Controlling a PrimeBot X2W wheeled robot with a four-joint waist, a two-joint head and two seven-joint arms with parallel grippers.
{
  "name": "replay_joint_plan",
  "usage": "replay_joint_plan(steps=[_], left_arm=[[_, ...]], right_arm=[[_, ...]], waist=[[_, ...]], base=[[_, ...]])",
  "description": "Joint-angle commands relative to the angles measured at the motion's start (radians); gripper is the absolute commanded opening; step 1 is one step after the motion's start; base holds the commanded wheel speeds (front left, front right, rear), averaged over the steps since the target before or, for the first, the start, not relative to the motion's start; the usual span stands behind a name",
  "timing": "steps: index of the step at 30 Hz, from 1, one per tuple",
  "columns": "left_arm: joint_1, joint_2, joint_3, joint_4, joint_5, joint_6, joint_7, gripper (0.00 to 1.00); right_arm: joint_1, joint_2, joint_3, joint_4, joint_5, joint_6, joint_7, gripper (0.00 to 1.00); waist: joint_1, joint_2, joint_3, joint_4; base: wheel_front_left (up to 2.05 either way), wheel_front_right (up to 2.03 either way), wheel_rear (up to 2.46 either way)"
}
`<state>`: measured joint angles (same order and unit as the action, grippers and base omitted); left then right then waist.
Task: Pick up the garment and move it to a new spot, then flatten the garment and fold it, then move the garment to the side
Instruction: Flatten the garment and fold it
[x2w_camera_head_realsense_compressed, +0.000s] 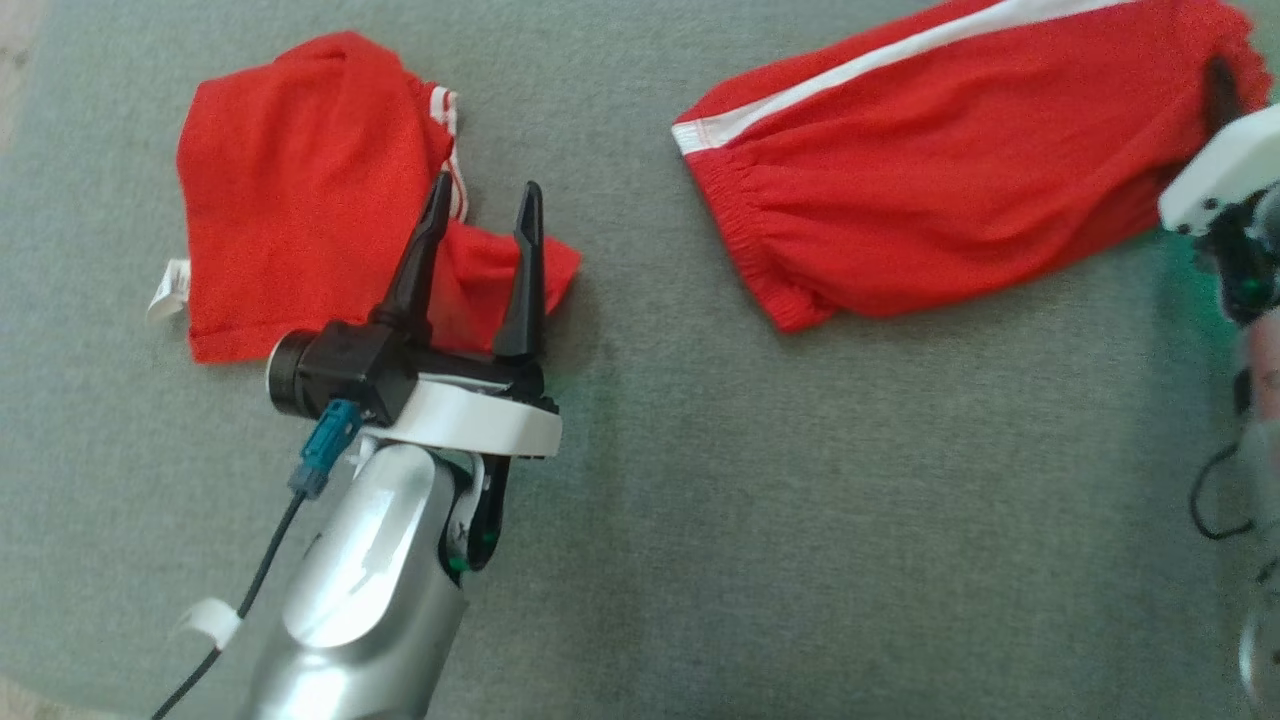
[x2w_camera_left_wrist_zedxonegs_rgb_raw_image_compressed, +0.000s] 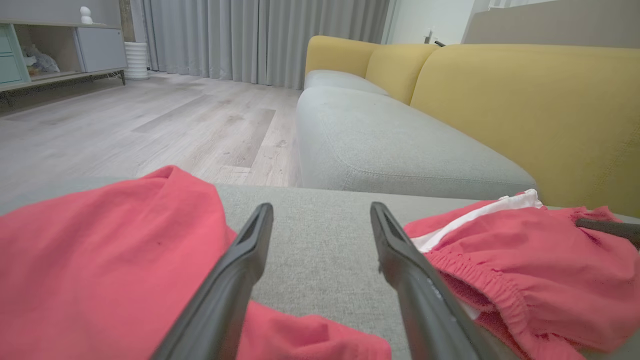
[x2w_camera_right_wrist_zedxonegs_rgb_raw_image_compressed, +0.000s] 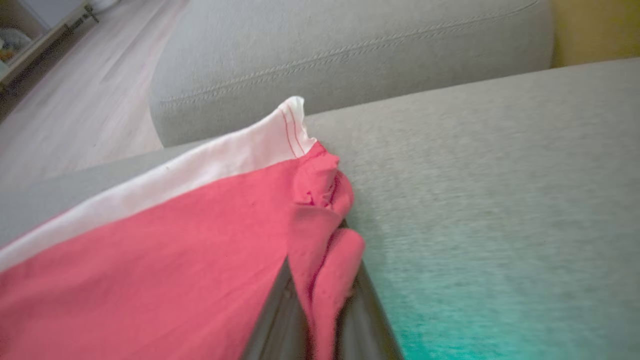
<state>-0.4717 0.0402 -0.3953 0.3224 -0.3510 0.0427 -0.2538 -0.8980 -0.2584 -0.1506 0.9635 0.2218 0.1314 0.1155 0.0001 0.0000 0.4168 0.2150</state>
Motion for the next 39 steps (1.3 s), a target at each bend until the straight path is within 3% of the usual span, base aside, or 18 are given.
replay_joint_plan(steps=[1,7,16,25,39], left_arm=[[-0.012,0.010,0.038,-0.027,0.005,-0.001,-0.008,1.00],[0.008,0.010,0.055,-0.017,0.016,-0.009,-0.008,1.00],[0.035,0.010,0.063,0.002,0.026,-0.022,-0.008,1.00],[0.054,0.010,0.074,0.018,0.035,-0.034,-0.008,1.00],[0.084,0.010,0.074,0.048,0.027,-0.039,-0.008,1.00]], right_arm=[[0.013,-0.025,0.020,-0.042,0.032,-0.001,-0.022,0.00],[0.104,-0.101,0.009,-0.091,0.147,-0.001,-0.072,0.00],[0.203,-0.169,-0.064,-0.087,0.191,-0.001,-0.127,0.00],[0.213,-0.119,-0.020,-0.148,0.260,-0.001,-0.171,0.00],[0.262,-0.027,0.237,-0.313,0.421,-0.001,-0.207,0.00]], waist=[[-0.0001,0.0000,-0.020,-0.019],[-0.0001,0.0000,-0.071,-0.065],[-0.0001,0.0000,-0.122,-0.082],[-0.0001,0.0000,-0.149,-0.069],[-0.0001,0.0000,-0.228,-0.037]], base=[[0.00,0.00,0.00],[0.00,0.00,0.00],[0.00,0.00,0.00],[0.00,0.00,0.00],[0.00,0.00,0.00]])
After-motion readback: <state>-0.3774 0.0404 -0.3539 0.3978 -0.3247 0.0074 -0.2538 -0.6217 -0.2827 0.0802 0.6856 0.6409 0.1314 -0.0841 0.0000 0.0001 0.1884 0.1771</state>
